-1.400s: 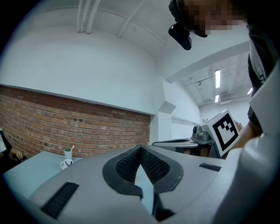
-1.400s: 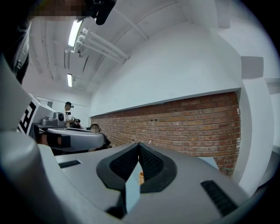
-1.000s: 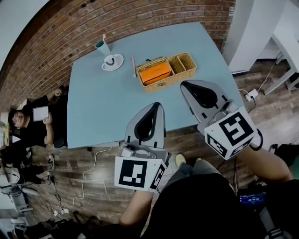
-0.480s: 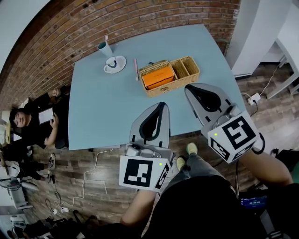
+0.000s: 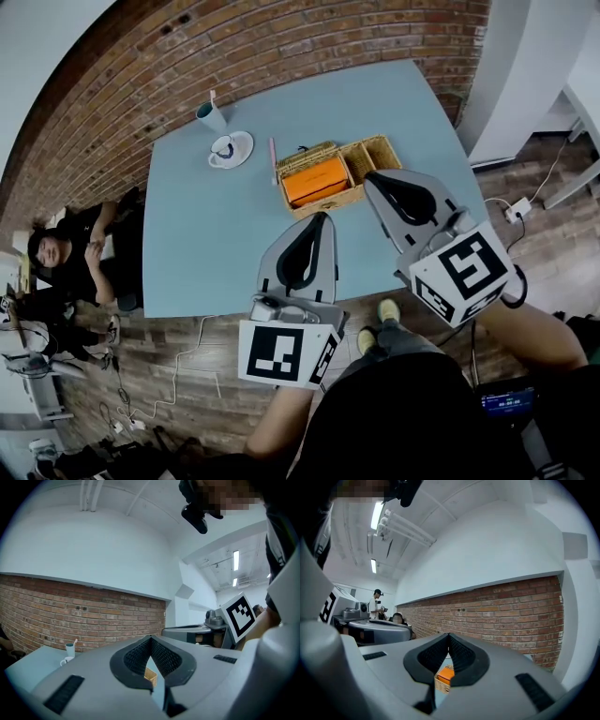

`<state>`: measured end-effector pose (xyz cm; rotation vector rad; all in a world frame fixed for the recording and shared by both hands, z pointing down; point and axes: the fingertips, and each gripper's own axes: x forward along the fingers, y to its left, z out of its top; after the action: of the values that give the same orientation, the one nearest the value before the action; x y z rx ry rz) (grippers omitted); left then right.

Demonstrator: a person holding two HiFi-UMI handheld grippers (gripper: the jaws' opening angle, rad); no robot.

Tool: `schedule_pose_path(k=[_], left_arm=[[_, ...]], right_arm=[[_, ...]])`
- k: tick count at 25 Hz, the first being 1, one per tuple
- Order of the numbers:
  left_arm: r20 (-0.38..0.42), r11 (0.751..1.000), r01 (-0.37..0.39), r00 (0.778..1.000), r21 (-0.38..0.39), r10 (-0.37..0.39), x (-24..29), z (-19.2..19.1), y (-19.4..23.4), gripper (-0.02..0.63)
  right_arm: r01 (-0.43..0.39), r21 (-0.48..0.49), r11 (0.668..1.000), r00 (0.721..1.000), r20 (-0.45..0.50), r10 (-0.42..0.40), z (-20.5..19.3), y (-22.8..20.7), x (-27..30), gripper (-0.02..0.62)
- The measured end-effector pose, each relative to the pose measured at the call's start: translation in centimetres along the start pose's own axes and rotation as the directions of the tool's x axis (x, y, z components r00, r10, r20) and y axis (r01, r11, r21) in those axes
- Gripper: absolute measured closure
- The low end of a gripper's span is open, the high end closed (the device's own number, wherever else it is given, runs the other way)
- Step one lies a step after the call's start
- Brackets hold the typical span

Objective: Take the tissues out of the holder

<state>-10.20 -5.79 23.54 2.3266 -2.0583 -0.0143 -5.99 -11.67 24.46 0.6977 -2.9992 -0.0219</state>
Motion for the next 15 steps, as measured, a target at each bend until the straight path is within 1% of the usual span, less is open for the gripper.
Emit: schedule_pose_path(k=[5,11,15], left_arm=[[-0.012,1.0,-0.023,1.0,0.017,0.023,2.2,0.0,0.5,0.603],[-0.032,0.999,-0.036,0.999,0.018,0.036,4.6,-0.4,0.5,0.603],[-0.035,0.999,-0.043,0.998,0.021,0.044,6.1,-0.5,0.2,0.603]], right_arm=[[-0.017,0.005,1.0,1.0,0.012,0.017,0.1,-2.0,1.3,0.592],[-0.019,0.025,1.0,1.0,0.009,0.018,-0.6,-4.7,2.1,0.592],[-0.036,0.035,0.999,0.999,0.007,0.036,-1.1,-5.8,2.3,0.592]])
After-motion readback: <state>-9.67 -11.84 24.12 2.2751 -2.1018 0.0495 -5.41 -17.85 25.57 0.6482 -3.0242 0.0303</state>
